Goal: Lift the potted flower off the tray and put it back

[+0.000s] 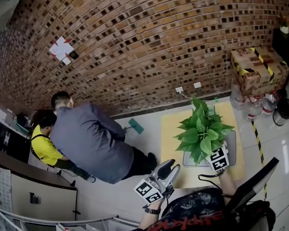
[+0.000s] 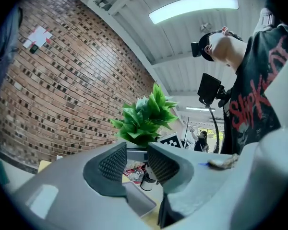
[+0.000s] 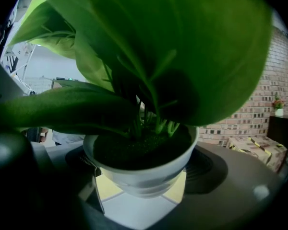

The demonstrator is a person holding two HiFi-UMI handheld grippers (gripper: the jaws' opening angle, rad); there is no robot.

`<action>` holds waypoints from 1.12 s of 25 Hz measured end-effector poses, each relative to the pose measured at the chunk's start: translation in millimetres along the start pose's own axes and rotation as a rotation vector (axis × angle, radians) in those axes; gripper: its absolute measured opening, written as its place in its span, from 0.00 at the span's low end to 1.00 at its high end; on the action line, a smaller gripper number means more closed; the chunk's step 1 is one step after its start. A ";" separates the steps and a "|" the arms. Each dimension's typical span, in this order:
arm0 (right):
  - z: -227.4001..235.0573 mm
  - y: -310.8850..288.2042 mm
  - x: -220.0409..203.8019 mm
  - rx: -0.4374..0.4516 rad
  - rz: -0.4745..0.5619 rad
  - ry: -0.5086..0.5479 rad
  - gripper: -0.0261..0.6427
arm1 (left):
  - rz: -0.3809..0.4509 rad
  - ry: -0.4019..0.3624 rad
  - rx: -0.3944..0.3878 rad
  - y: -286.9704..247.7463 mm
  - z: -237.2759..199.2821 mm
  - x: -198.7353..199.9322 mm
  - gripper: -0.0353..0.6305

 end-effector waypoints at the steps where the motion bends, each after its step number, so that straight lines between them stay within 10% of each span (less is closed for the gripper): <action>1: 0.0 -0.1 -2.1 0.000 0.000 -0.005 0.83 | 0.018 0.019 -0.007 0.7 -1.6 -1.4 0.23; 7: 1.1 -7.7 -25.8 -0.001 0.012 -0.035 0.83 | 0.077 0.110 0.010 3.1 -14.5 -4.4 0.24; 15: -12.5 -61.0 -184.9 -0.007 -0.139 -0.054 0.83 | -0.103 0.193 0.362 11.3 -56.3 -40.7 0.24; 20: -15.5 -88.9 -263.1 0.047 -0.230 -0.097 0.83 | -0.089 0.237 0.424 10.9 -48.5 -50.2 0.24; 28: -8.3 -123.5 -277.6 0.056 -0.210 -0.065 0.83 | -0.068 0.324 0.548 29.2 -39.9 -58.7 0.24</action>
Point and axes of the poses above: the fingertips, and each gripper's own axes: y backward along the fingers, z to its right, x out of its top, the point moved 9 cm from there along y, backward along the fingers, and after that the axes turned 9 degrees about y, right-handed, at the moved point
